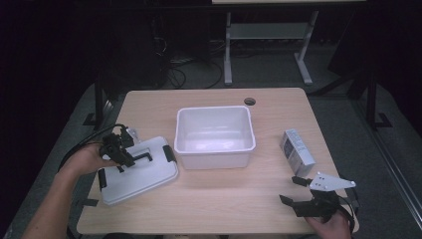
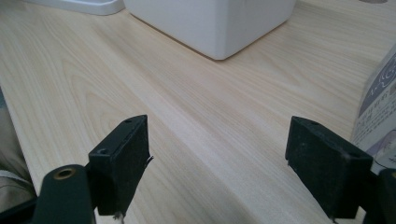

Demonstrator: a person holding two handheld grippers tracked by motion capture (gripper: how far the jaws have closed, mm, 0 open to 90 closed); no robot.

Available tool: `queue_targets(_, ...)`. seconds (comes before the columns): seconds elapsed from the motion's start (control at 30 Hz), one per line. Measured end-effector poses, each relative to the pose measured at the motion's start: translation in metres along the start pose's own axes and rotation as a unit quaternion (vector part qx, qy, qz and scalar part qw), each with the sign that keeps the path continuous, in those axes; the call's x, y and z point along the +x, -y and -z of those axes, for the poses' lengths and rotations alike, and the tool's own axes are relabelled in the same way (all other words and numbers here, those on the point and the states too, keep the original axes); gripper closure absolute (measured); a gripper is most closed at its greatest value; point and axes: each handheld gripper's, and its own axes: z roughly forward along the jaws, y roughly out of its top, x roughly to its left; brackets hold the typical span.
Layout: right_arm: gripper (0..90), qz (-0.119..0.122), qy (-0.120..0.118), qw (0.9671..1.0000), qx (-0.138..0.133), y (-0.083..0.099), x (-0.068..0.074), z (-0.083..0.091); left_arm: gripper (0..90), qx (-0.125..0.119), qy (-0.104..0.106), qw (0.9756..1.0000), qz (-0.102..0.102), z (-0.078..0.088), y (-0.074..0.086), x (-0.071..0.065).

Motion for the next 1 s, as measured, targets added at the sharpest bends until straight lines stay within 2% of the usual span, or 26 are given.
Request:
queue_targets(0.03, 20.9, -0.002, 0.001, 1.0000, -0.002, 0.000, -0.001, 0.001, 69.5, -0.008, -0.003, 1.0000, 0.002, 0.003, 0.000, 0.000)
queue_targets(0.13, 20.9, -0.004, 0.000, 1.0000, -0.003, 0.000, -0.001, 0.002, 67.6, -0.016, 0.000, 0.9999, 0.004, 0.007, -0.001, 0.000)
queue_targets(0.37, 20.7, -0.003, -0.002, 1.0000, 0.007, 0.000, 0.000, 0.001, 62.0, -0.023, -0.002, 0.9997, 0.007, 0.011, -0.001, -0.001)
queue_targets(0.7, 20.2, -0.001, 0.000, 0.9999, 0.017, -0.005, 0.000, 0.001, 61.0, -0.043, -0.004, 0.9991, 0.008, 0.019, -0.005, -0.002)
queue_targets(0.87, 19.6, -0.012, 0.005, 0.9997, 0.020, -0.008, -0.002, 0.005, 60.9, -0.047, -0.009, 0.9989, 0.001, 0.024, -0.008, -0.005)
queue_targets(1.0, 19.3, -0.013, 0.008, 0.9996, 0.022, -0.009, -0.002, 0.009, 60.5, -0.051, -0.012, 0.9986, 0.004, 0.027, -0.008, -0.006)
